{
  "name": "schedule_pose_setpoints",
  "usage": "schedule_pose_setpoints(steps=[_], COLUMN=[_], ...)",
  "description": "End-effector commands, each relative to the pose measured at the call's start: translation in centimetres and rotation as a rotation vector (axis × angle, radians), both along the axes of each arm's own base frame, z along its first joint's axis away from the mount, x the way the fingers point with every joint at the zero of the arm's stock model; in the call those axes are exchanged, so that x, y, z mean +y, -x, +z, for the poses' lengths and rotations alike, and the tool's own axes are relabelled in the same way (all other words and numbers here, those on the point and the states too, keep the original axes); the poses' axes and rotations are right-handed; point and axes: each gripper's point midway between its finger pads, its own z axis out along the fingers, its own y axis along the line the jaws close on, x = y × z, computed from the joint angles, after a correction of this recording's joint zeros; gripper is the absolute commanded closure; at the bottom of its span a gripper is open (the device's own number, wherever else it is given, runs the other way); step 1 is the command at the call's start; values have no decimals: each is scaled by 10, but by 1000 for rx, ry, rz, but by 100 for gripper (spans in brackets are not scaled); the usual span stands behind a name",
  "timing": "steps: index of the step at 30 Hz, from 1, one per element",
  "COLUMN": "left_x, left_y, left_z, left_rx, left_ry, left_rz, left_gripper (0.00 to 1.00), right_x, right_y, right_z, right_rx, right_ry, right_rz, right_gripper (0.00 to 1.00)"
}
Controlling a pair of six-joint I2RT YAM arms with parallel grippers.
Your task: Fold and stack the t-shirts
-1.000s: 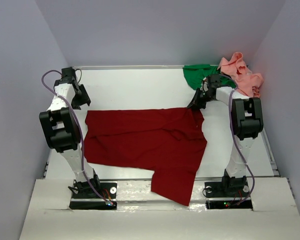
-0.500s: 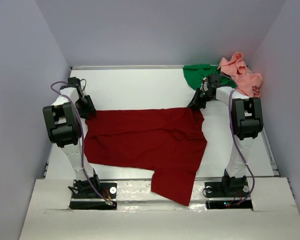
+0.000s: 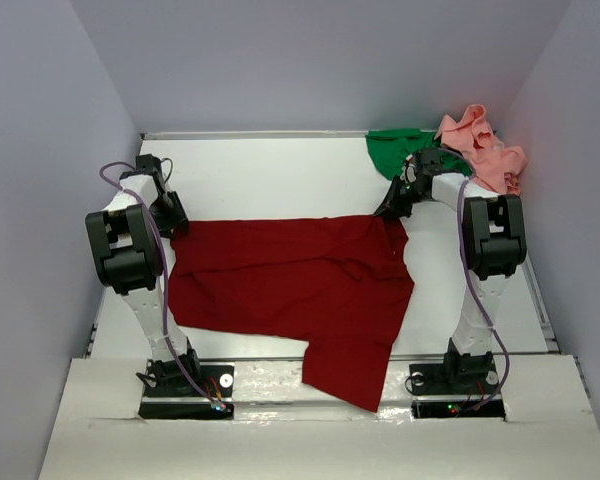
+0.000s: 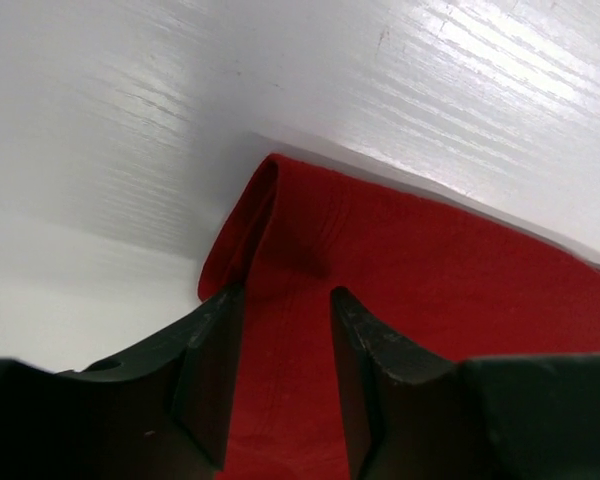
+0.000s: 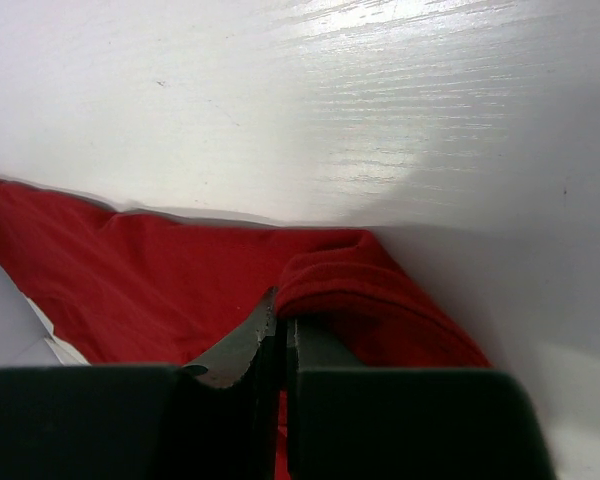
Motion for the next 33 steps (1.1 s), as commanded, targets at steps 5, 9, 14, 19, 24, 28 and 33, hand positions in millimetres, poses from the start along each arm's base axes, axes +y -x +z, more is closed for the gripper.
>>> schedule_pose_setpoints(steps=[5, 9, 14, 19, 24, 28, 33], left_x=[3, -1, 0, 0, 8, 8, 10], left_y=[6, 11, 15, 16, 16, 16, 8], left_z=[3, -8, -13, -16, -17, -17, -8], left_rx=[10, 38, 53, 65, 81, 83, 56], left_ry=[-12, 7, 2, 2, -47, -48, -61], left_rz=[-10, -13, -19, -25, -16, -16, -10], left_gripper=[62, 68, 67, 74, 78, 100, 100], right_x=[3, 3, 3, 3, 3, 3, 2], right_y=[-17, -17, -18, -19, -19, -20, -21], right_z=[15, 17, 18, 18, 18, 18, 18], right_rx=[-71, -77, -77, -77, -78, -79, -79], right_ry=[-4, -1, -2, -3, -1, -2, 1], right_rz=[4, 4, 3, 1, 1, 0, 1], right_gripper=[100, 100, 100, 100, 100, 100, 100])
